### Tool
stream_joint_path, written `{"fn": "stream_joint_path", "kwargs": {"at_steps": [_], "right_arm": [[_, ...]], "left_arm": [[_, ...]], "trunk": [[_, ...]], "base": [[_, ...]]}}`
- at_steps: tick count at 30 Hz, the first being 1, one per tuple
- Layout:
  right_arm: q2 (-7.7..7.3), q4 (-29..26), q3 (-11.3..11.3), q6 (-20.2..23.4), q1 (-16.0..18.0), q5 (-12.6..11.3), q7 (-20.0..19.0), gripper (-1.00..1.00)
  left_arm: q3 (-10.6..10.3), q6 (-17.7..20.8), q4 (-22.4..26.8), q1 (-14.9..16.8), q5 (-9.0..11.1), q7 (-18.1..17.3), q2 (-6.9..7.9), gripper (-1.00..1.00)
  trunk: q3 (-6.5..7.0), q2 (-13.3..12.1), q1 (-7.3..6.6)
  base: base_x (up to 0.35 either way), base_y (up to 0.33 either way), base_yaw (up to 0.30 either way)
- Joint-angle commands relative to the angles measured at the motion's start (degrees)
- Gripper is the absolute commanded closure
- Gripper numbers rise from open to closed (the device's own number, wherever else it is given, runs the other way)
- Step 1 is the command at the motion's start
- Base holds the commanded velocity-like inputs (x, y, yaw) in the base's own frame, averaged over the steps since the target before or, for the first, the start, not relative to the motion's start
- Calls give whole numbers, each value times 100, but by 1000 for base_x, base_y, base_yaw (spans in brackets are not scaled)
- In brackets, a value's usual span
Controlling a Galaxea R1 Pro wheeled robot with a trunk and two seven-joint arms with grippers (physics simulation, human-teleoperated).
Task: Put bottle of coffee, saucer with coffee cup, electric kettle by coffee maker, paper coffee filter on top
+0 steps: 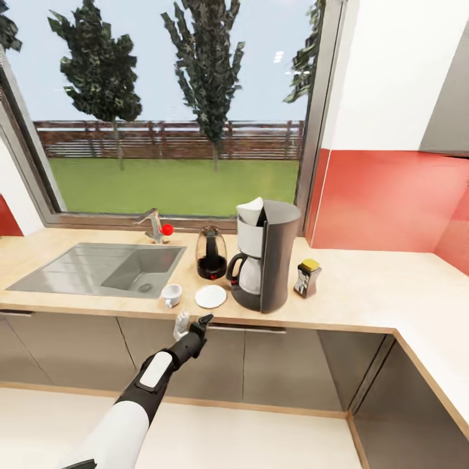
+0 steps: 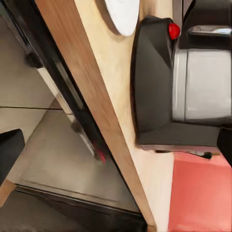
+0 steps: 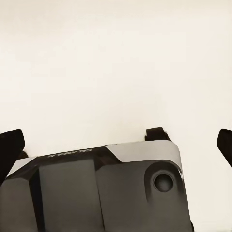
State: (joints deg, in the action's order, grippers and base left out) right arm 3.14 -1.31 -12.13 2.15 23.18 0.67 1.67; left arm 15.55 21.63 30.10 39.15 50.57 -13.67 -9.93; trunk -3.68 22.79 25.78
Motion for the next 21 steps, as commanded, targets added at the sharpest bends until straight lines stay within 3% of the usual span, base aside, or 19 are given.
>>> {"fn": "stream_joint_path", "kwargs": {"at_steps": [1,5,10,12,14,18,19,21], "right_arm": [[2,-10,-27,23,3,6,17,-100],[2,-10,-27,23,3,6,17,-100],[2,-10,-27,23,3,7,17,-100],[4,-10,-27,23,3,10,17,-100],[9,-10,-27,23,3,10,14,-100],[23,-16,-27,15,3,10,7,-100],[30,-17,-27,14,3,12,8,-100],[35,-13,-27,14,3,12,8,-100]], "left_arm": [[41,57,3,6,31,-16,-7,-100],[26,82,29,-45,25,-55,-1,-100],[-54,80,84,-363,-63,-77,169,-100],[-280,79,88,-512,-302,-81,281,-100],[-570,79,91,-669,-648,-87,488,-100],[-775,63,94,-910,-1106,-358,1074,-100],[-863,47,96,-956,-1418,-592,1328,-100],[-938,24,100,-974,-1884,-927,1605,-100]], "trunk": [[-13,13,0],[-13,13,0],[-13,13,0],[-13,13,0],[-13,13,0],[-13,13,0],[-13,13,0],[-13,13,0]], "base": [[-336,37,0],[-326,138,0],[-211,140,0],[-48,35,0],[-16,11,0],[-4,3,0],[0,0,0],[0,0,0]]}}
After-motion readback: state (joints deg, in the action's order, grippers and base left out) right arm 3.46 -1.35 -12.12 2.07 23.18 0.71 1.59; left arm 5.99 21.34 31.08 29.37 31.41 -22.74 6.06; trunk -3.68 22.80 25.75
